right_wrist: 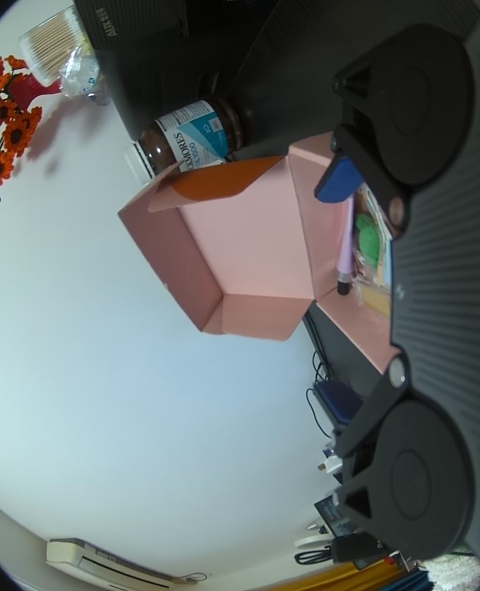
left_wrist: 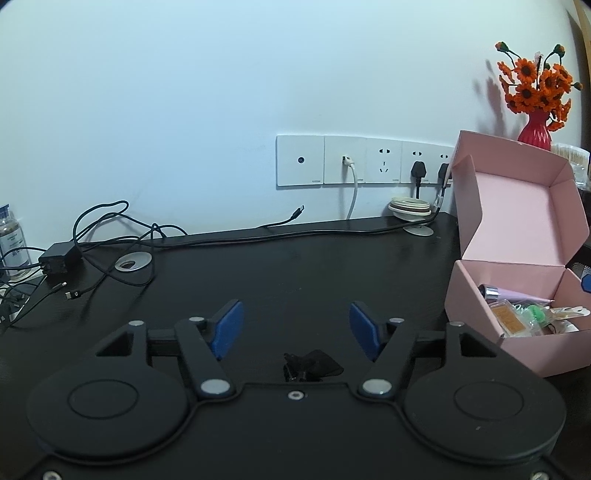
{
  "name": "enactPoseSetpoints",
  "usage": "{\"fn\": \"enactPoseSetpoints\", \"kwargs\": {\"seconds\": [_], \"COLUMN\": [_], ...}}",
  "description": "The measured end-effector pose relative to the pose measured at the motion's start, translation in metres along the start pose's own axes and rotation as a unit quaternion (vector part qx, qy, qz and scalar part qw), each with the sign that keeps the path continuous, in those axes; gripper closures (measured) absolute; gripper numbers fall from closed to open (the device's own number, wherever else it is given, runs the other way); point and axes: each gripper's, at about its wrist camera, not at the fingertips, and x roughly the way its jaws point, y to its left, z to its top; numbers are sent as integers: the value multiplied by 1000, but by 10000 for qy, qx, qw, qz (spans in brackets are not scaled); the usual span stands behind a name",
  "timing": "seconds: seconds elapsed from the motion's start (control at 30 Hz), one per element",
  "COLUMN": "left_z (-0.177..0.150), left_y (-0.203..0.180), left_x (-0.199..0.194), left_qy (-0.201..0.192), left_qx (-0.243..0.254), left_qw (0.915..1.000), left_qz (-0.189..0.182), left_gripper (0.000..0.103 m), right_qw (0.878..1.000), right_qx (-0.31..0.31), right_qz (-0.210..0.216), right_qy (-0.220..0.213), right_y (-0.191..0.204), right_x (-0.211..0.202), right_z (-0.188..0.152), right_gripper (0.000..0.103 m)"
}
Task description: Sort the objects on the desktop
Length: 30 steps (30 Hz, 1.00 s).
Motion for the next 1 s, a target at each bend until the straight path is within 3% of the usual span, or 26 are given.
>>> {"fn": "enactPoseSetpoints", "kwargs": {"seconds": [0.13, 0.2, 0.4, 0.57, 0.73, 1.0], "left_z": [-1, -1, 0, 4, 4, -7], "left_y": [-1, -1, 21, 38, 34, -5], "left_x": [-1, -1, -2, 2, 9, 21], "left_qy": [-44, -63, -52, 4, 300, 669], "left_qx": [93, 133, -247, -497, -474, 219], "left_qw": [9999, 9998, 9996, 9987, 9984, 9975], "left_qz": [72, 103, 88, 121, -9, -68], "left_gripper": [27, 19, 5, 4, 4, 7], "right_qw": [10000, 10000, 10000, 10000, 10000, 9999], "right_qx": [-1, -4, -12, -24, -26, -13], "right_qz": [3, 5, -8, 1, 37, 93], "right_qy": [-1, -3, -8, -22, -29, -47], "right_y": [0, 0, 1, 2, 2, 2], "right_x": [0, 0, 0, -1, -1, -1], "right_z": [0, 0, 0, -1, -1, -1], "right_gripper": [1, 1, 1, 1, 1, 1]}}
